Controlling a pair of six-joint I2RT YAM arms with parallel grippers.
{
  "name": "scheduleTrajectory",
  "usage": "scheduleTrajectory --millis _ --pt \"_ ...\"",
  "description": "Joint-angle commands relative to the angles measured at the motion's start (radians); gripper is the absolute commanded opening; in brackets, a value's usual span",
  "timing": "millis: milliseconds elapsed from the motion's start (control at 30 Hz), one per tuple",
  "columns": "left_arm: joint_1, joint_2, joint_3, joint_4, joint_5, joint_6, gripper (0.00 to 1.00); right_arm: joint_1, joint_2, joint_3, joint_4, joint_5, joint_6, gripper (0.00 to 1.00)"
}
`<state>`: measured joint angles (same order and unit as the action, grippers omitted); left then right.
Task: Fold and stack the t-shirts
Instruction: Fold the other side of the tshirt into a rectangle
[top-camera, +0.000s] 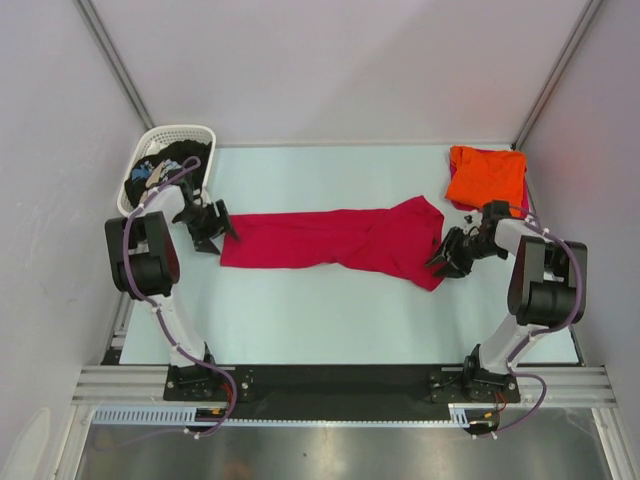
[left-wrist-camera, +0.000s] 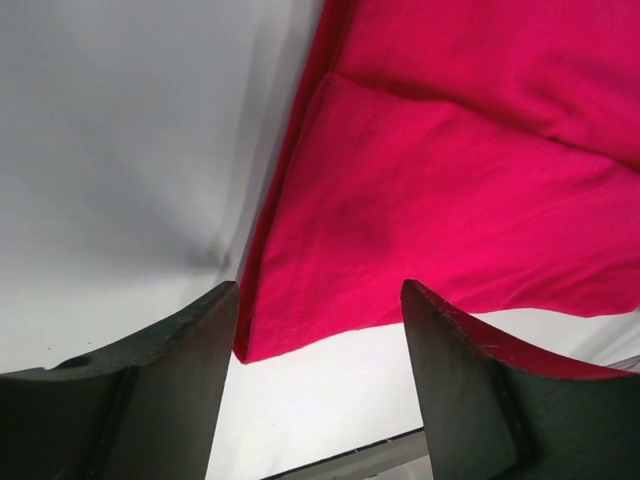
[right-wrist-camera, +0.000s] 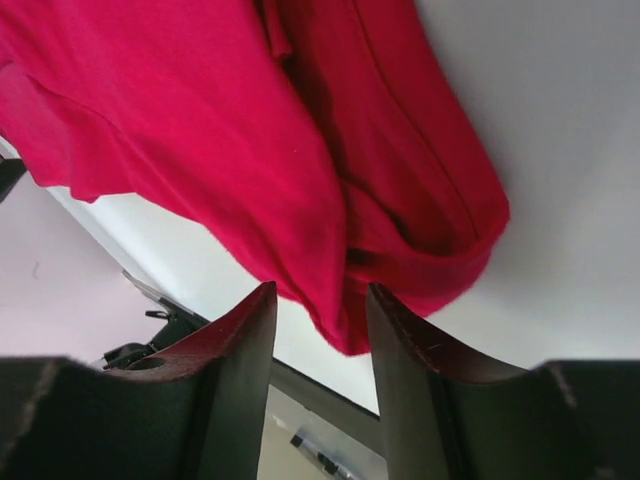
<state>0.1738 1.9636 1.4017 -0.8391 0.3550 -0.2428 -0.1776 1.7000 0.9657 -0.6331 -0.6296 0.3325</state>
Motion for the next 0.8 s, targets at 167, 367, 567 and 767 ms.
scheduleTrajectory --millis 167,367,567,767 --pt "0.009 0.018 0.033 0.02 0.029 0.008 0.58 0.069 0.101 0.082 0.026 -0.027 0.02 0.31" --pt "0.007 0.017 0.037 0.017 0.019 -0.001 0.0 0.082 0.113 0.111 0.019 -0.033 0.019 0.01" --pt "0.009 0.006 0.034 0.002 0.007 0.007 0.0 0.086 0.118 0.128 -0.008 -0.032 0.002 0.0" --pt "0.007 -0.032 0.026 -0.064 -0.059 0.008 0.0 0.086 0.118 0.162 -0.072 -0.032 -0.035 0.0"
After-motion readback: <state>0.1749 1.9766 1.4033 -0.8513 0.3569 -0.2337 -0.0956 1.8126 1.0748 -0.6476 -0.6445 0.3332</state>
